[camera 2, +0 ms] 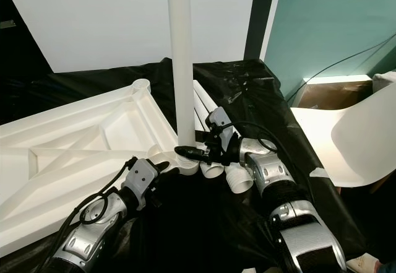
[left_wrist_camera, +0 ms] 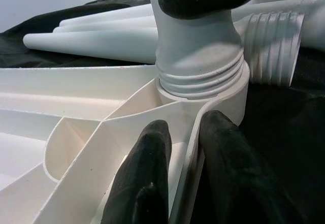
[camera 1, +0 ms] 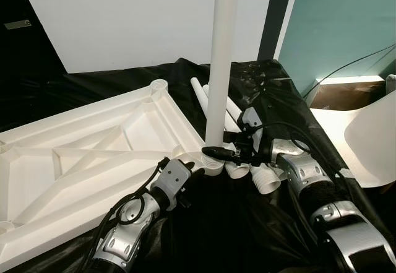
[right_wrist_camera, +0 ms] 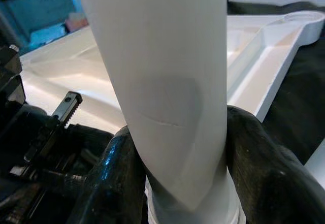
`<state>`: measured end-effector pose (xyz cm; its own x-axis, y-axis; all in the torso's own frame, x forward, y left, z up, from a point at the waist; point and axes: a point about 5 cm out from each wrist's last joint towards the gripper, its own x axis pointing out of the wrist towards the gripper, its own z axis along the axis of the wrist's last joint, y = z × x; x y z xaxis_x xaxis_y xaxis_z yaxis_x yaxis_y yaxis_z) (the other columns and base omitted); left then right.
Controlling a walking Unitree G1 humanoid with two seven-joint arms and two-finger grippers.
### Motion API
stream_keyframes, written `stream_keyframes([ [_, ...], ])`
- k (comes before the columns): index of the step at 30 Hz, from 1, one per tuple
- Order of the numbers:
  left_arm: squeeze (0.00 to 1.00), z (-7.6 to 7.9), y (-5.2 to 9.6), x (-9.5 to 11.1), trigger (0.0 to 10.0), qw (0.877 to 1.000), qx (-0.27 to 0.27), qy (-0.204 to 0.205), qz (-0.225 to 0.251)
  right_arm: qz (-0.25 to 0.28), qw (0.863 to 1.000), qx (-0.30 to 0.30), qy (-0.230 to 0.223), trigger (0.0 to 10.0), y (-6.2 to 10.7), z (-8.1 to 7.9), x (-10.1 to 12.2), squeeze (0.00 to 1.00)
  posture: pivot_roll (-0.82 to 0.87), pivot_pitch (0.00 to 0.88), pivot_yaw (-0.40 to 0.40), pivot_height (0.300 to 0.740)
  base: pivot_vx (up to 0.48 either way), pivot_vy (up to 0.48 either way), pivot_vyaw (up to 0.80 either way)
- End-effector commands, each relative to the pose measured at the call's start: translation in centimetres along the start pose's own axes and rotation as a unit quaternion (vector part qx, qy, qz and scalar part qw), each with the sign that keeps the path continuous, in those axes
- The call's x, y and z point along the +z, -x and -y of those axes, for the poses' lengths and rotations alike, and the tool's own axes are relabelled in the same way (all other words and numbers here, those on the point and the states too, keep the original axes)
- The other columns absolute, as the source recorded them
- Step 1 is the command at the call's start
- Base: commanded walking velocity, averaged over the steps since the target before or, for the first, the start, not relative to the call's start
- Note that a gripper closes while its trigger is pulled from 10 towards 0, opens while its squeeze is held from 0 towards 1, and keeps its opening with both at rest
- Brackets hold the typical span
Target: Building children table
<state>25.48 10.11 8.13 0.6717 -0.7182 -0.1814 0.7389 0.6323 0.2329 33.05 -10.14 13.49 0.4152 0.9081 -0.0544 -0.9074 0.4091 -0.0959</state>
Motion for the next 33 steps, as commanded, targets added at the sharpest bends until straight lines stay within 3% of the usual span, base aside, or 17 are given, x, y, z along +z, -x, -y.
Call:
stream_keyframes([
  [1, 0.0, 1.7, 0.4, -2.4, 10.0, 0.997, -0.047, 0.028, -0.057, 0.005, 0.999, -0.049, -0.012, 0.0, -0.3, -0.8, -1.1, 0.0, 0.18, 0.0, -0.012, 0.74, 0.0, 0.0, 0.0],
  [2, 0.0, 1.7, 0.4, -2.4, 10.0, 0.997, -0.047, 0.028, -0.057, 0.005, 0.999, -0.049, -0.012, 0.0, -0.3, -0.8, -1.1, 0.0, 0.18, 0.0, -0.012, 0.74, 0.0, 0.0, 0.0],
  [4, 0.0, 1.6, 0.5, -2.4, 10.0, 0.997, -0.048, 0.027, -0.057, 0.041, 0.986, -0.161, -0.012, 0.0, -0.1, -1.5, -1.3, 0.0, 0.18, 0.0, -0.008, 0.74, 0.0, 0.0, 0.0],
  [6, 0.0, 1.6, 0.5, -2.4, 10.0, 0.997, -0.048, 0.027, -0.057, 0.041, 0.986, -0.161, -0.012, 0.0, -0.1, -1.5, -1.3, 0.0, 0.18, 0.0, -0.008, 0.74, 0.0, 0.0, 0.0],
  [8, 0.0, 1.4, 0.7, -2.5, 10.0, 0.997, -0.047, 0.025, -0.059, 0.07, 0.968, -0.241, -0.019, 0.0, 0.3, -2.3, -1.4, 0.0, 0.18, 0.0, -0.006, 0.74, 0.0, 0.0, 0.0],
  [9, 0.0, 1.4, 0.7, -2.5, 10.0, 0.997, -0.047, 0.025, -0.059, 0.07, 0.968, -0.241, -0.019, 0.0, 0.3, -2.3, -1.4, 0.0, 0.18, 0.0, -0.006, 0.74, 0.0, 0.0, 0.0],
  [13, 0.0, 1.2, 0.8, -2.5, 10.0, 0.997, -0.048, 0.022, -0.062, 0.098, 0.941, -0.325, 0.0, 0.0, 0.7, -1.9, -0.7, 0.0, 0.18, 0.0, 0.0, 0.74, 0.0, 0.0, 0.0],
  [18, 0.0, 1.1, 0.7, -2.5, 10.0, 0.997, -0.049, 0.02, -0.062, 0.097, 0.931, -0.352, 0.011, 0.0, 0.0, -1.4, 0.0, 0.0, 0.18, 0.0, -0.004, 0.74, 0.0, 0.0, 0.0],
  [23, 0.0, 1.1, 0.5, -2.4, 10.0, 0.997, -0.047, 0.02, -0.061, 0.084, 0.941, -0.327, 0.028, 0.0, -1.0, -2.5, 0.1, 0.0, 0.18, 0.0, -0.01, 0.74, 0.0, 0.0, 0.0],
  [24, 0.0, 1.1, 0.5, -2.4, 10.0, 0.997, -0.046, 0.02, -0.06, 0.072, 0.946, -0.314, 0.028, 10.0, -1.2, -2.7, -0.1, 0.0, 0.18, 0.0, -0.013, 0.74, 0.0, 0.0, 0.0],
  [25, 0.0, 1.2, 0.5, -2.5, 10.0, 0.997, -0.046, 0.021, -0.06, 0.058, 0.956, -0.286, 0.022, 10.0, -1.6, -2.8, -0.4, 0.0, 0.18, 0.0, -0.013, 0.74, 0.0, 0.0, 0.0],
  [26, 0.0, 1.2, 0.5, -2.5, 10.0, 0.997, -0.046, 0.021, -0.06, 0.058, 0.956, -0.286, 0.022, 10.0, -1.6, -2.8, -0.4, 0.0, 0.18, 0.0, -0.013, 0.74, 0.0, 0.0, 0.0],
  [27, 0.0, 1.3, 0.5, -2.5, 10.0, 0.997, -0.046, 0.022, -0.06, 0.05, 0.962, -0.268, 0.019, 10.0, -1.8, -2.8, -0.5, 1.0, 0.18, 0.0, -0.013, 0.74, 0.0, 0.0, 0.0],
  [28, 0.0, 1.3, 0.5, -2.5, 10.0, 0.997, -0.046, 0.022, -0.06, 0.05, 0.962, -0.268, 0.019, 10.0, -1.8, -2.8, -0.5, 1.0, 0.18, 0.0, -0.013, 0.74, 0.0, 0.0, 0.0],
  [31, 0.0, 1.5, 0.3, -2.5, 10.0, 0.997, -0.046, 0.026, -0.059, 0.029, 0.987, -0.155, 0.034, 10.0, -2.0, -2.2, -0.1, 1.0, 0.17, 0.0, -0.012, 0.74, 0.0, 0.0, 0.0],
  [32, 0.0, 1.4, 0.3, -2.5, 10.0, 0.997, -0.047, 0.026, -0.058, 0.024, 0.99, -0.129, 0.042, 10.0, -1.9, -1.8, 0.1, 0.0, 0.17, 0.0, -0.012, 0.74, 0.0, 0.0, 0.0],
  [33, 0.0, 1.4, 0.3, -2.5, 10.0, 0.997, -0.047, 0.026, -0.058, 0.024, 0.99, -0.129, 0.042, 10.0, -1.9, -1.8, 0.1, 0.0, 0.17, 0.0, -0.012, 0.74, 0.0, 0.0, 0.0],
])
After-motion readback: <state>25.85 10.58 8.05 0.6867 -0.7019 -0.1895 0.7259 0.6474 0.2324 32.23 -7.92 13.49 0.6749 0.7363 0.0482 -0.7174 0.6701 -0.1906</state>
